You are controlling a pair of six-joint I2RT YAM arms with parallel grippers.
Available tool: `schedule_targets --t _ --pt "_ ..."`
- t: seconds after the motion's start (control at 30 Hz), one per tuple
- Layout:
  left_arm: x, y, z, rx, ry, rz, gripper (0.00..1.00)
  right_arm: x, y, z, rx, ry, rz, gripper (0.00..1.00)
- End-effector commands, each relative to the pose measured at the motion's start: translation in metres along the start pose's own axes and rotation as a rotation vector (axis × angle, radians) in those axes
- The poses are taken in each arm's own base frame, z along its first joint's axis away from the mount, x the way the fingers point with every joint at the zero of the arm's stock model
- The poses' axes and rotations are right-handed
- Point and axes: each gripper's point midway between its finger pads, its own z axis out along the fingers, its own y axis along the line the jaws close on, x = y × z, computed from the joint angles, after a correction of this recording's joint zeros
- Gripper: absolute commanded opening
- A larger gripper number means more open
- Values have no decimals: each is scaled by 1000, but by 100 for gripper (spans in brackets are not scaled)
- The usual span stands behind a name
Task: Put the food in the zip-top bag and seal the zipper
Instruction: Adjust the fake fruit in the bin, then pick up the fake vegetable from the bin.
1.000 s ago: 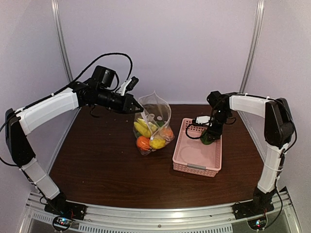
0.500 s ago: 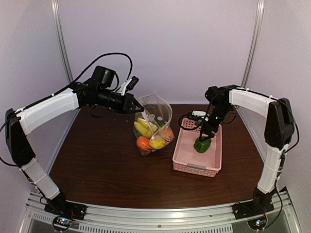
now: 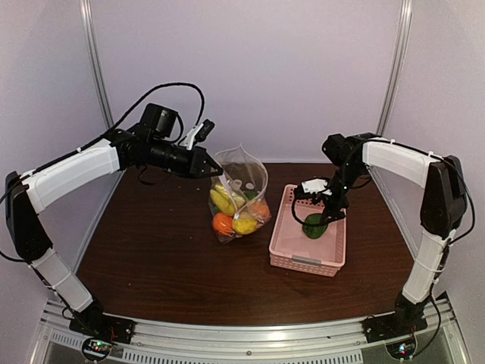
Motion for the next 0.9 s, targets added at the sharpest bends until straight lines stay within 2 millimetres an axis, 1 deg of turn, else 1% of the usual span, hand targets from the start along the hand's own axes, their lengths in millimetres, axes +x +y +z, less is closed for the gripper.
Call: schedule_targets --t 0.0,0.13,0.33,0.5,0.57,0.77,0.87 --pt "-8 -8 -11 7 -45 16 0 11 -14 17 48 87 -142 89" --pt "-8 -7 -11 4 -45 8 0 20 -13 34 22 138 -171 89" --pt "-9 -7 -11 3 -47 -3 0 26 -7 49 -24 163 -184 88" --pt "-9 -8 -12 6 -48 -8 0 32 -7 62 -46 179 -151 85" --pt "-8 -8 -13 5 -47 -11 0 34 -8 63 -45 184 -139 82" --pt "-4 -7 -11 10 -40 -12 0 39 -11 60 -15 212 -93 68" --pt "-3 -7 -9 19 -37 -12 0 37 -12 52 11 202 -54 62"
